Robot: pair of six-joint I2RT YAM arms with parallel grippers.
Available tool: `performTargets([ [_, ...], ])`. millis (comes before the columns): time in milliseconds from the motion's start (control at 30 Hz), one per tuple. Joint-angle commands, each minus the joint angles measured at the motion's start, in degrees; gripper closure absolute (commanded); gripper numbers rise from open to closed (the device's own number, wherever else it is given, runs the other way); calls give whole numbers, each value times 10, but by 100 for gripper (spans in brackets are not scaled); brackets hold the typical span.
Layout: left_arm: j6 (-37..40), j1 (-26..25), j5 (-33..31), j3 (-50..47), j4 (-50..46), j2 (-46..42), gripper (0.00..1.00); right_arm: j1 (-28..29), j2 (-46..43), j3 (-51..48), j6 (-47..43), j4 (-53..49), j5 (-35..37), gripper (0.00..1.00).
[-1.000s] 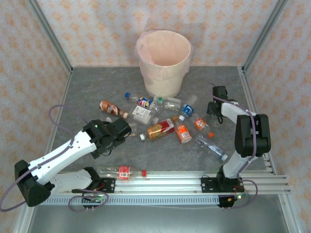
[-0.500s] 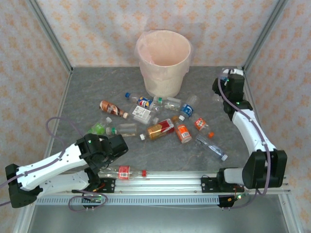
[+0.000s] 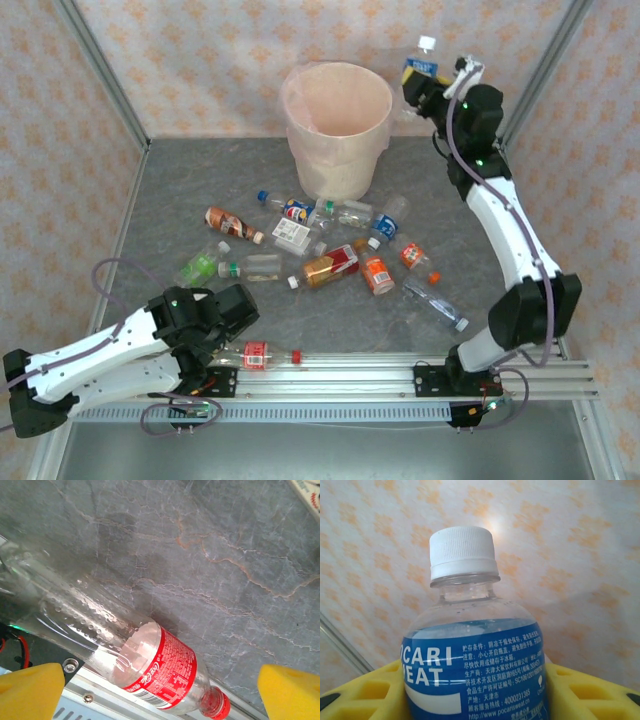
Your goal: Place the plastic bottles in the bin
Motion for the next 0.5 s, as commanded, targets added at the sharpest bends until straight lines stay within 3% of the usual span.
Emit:
performTargets([
  [0, -23, -5, 8, -16, -4, 7, 0, 14, 72, 81, 32, 39, -26, 48],
  [233, -41, -4, 27, -50, 29, 18, 0, 42, 239, 262, 41, 22, -95, 43],
  [367, -82, -4, 50, -86, 41, -11, 0, 52, 272, 307, 16, -33, -86, 16],
  [467, -114, -4, 68, -111, 32, -53, 0, 52, 259, 291, -10, -39, -78, 1],
])
